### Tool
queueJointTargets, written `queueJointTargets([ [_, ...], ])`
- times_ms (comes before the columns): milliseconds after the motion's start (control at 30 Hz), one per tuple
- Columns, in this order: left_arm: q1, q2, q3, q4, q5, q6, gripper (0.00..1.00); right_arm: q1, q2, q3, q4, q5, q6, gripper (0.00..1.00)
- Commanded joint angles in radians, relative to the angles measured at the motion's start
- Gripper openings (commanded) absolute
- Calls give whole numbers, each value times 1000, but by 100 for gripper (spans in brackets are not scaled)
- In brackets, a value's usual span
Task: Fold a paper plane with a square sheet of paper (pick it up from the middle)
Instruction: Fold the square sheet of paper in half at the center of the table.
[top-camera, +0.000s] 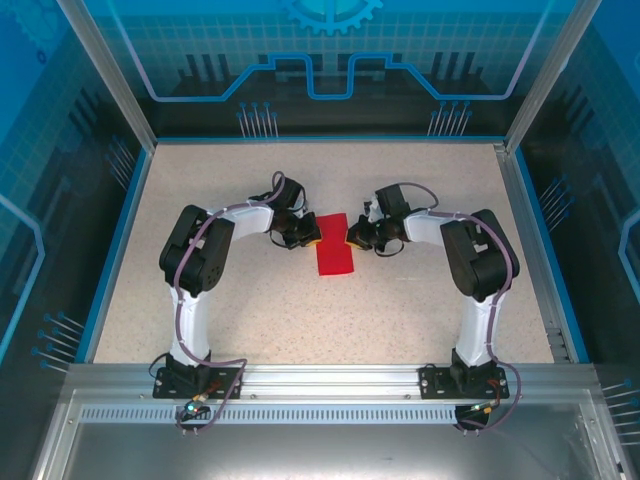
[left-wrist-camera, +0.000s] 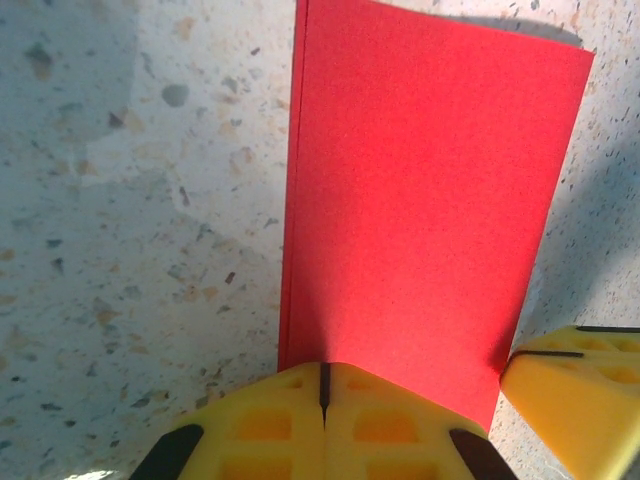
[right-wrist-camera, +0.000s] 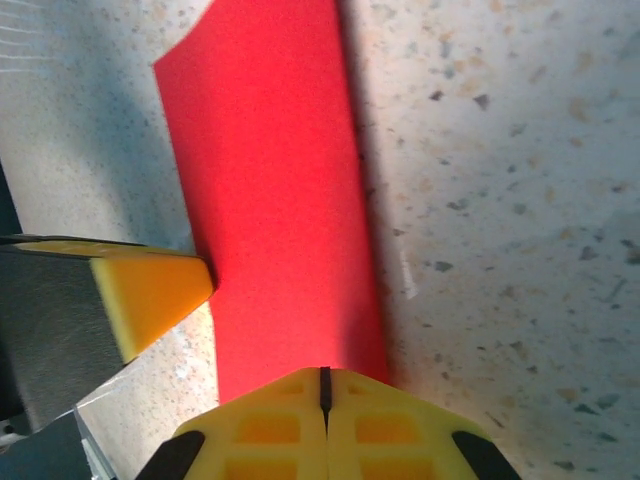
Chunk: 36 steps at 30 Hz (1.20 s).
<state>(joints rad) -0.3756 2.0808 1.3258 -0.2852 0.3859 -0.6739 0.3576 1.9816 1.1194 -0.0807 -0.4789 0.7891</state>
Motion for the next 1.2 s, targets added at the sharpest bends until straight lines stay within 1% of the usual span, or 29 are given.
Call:
queueJointTargets([
  [0, -3, 56, 13, -136, -70, 31, 0, 7, 32, 16, -58, 19, -36, 5],
  [200, -5, 34, 71, -147, -48, 44, 0, 3, 53, 16, -69, 10, -46, 5],
  [433, -20, -30, 101, -55, 81, 45, 0, 1, 66, 23, -87, 10, -53, 5],
  [600, -44, 11, 151, 10, 131, 14, 1, -4, 72, 19, -83, 7, -52, 5],
  [933, -82, 163, 285, 17, 116, -19, 0, -4, 74, 11, -75, -3, -44, 4],
  [1167, -81, 215, 312, 15, 89, -10, 0, -5, 72, 7, -71, -15, -42, 4],
])
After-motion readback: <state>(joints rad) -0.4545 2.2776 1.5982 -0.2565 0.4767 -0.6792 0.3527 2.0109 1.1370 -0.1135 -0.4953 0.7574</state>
